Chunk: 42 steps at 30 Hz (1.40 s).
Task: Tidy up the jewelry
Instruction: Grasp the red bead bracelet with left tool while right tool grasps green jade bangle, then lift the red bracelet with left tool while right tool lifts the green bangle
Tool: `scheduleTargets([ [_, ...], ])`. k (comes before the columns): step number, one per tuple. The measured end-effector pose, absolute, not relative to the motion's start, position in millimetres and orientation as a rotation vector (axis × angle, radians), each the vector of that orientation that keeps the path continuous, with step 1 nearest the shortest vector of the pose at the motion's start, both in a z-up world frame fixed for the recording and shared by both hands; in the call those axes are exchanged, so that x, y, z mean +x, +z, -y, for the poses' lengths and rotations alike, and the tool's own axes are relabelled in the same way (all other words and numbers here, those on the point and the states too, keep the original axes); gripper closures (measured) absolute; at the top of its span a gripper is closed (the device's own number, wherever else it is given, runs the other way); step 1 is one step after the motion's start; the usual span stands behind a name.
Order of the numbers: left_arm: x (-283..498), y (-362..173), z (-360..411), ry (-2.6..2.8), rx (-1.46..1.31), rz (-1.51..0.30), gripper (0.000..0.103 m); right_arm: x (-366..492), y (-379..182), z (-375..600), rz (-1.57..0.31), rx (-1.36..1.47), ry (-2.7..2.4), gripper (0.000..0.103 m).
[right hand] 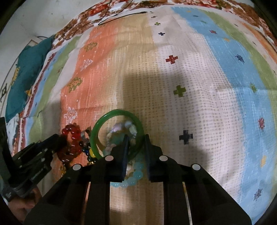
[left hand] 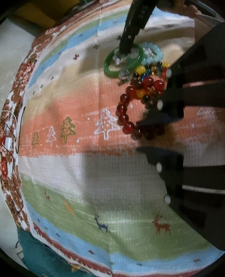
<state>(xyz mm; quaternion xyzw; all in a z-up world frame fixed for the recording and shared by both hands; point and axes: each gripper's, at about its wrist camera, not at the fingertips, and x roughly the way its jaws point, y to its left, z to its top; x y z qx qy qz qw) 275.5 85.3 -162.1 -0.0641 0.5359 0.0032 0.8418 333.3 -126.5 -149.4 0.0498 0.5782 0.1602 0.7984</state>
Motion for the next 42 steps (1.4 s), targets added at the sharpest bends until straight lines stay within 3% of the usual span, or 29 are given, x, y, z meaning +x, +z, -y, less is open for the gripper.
scheduleTargets([
  [24,265.2,-136.5,-96.5,0.001,-0.2,-1.108,0.09,316.7,-117.5,141.6,-1.208,0.076,0.335,0.086],
  [42,264.6,-142.8,-98.2,0.007,-0.201,-1.129,0.09,314.7,-131.3,139.8,-1.247,0.032,0.319,0.089],
])
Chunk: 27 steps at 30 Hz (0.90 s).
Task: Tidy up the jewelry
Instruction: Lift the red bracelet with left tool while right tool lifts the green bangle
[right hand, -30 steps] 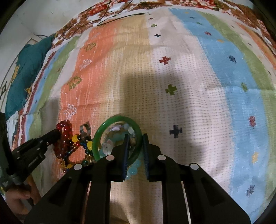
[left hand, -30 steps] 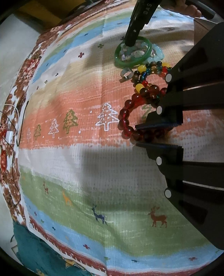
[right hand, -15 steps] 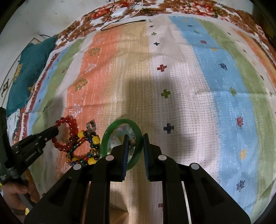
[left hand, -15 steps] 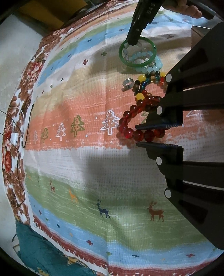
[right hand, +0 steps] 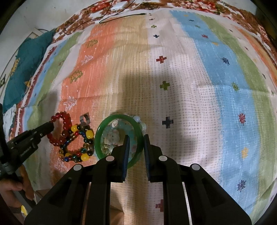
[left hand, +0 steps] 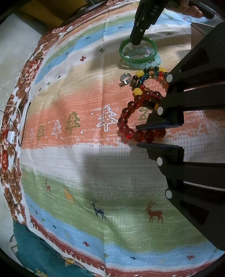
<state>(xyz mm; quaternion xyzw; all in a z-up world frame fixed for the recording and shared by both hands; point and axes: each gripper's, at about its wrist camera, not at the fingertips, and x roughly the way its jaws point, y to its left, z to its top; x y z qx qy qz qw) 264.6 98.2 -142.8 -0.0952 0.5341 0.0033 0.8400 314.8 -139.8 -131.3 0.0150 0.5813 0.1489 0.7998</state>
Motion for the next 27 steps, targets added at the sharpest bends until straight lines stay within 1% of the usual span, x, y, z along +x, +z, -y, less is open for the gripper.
scheduleTargets([
  [1,264.4,-142.5,-98.5,0.007,-0.202,-1.128,0.09,314.8,-131.5,139.9,-1.249,0.033,0.321,0.093],
  [4,263.8,-140.1,-98.2,0.005,-0.201,-1.123,0.09,313.6,-129.7,139.8,-1.244,0.035,0.327,0.093],
  [11,257.8,-132.1,-97.8,0.0,-0.199,-1.115,0.09,308.1,-122.6,143.3,-1.224,0.017,0.326,0.094],
  [27,239.1,-95.7,-93.5,-0.006,-0.23,-1.059,0.09,280.7,-90.1,149.8,-1.159,-0.005,0.328,0.094],
])
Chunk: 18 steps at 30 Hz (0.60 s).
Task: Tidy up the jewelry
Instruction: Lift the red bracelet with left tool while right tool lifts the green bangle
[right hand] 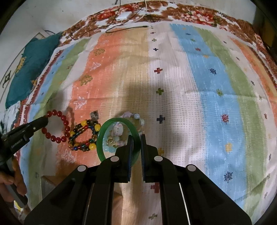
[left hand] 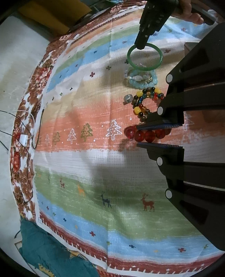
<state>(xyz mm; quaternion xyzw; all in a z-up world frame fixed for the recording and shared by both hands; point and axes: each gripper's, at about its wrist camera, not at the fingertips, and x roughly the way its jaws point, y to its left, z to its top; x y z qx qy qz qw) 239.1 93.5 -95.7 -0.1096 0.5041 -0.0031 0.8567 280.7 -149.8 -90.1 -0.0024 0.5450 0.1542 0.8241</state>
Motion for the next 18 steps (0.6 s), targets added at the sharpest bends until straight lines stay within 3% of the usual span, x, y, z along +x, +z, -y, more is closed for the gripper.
scheduleTargets([
  [18,202.4,-59.4,-77.9,-0.028,-0.246,-1.0,0.09,246.7,-48.9,151.3,-1.048,-0.041,0.355,0.094],
])
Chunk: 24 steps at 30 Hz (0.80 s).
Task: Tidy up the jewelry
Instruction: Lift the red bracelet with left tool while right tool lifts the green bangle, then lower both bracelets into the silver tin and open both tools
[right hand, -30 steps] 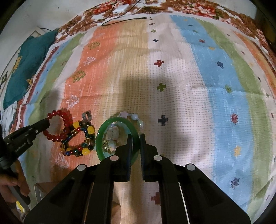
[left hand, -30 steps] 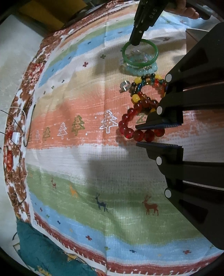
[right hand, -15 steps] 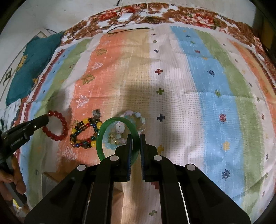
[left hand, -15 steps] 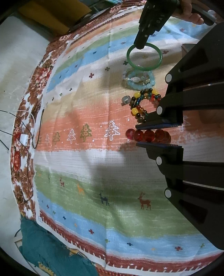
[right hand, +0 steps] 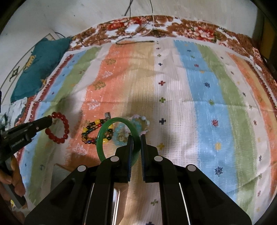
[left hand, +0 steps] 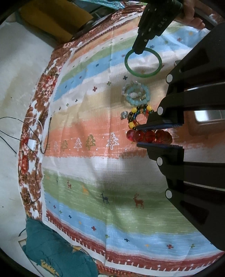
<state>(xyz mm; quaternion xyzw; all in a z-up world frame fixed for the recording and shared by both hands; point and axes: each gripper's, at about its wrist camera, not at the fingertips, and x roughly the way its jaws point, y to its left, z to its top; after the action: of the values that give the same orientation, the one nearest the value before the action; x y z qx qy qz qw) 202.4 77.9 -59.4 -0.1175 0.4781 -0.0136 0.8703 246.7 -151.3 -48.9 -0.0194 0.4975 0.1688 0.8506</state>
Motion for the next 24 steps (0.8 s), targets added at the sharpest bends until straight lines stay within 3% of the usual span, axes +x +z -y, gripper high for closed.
scheduleTargets([
  [24,143.0,-14.9,-49.3,-0.119,-0.262,-0.903,0.09,185.2,-10.7,152.0,-0.948,-0.066,0.431,0.093],
])
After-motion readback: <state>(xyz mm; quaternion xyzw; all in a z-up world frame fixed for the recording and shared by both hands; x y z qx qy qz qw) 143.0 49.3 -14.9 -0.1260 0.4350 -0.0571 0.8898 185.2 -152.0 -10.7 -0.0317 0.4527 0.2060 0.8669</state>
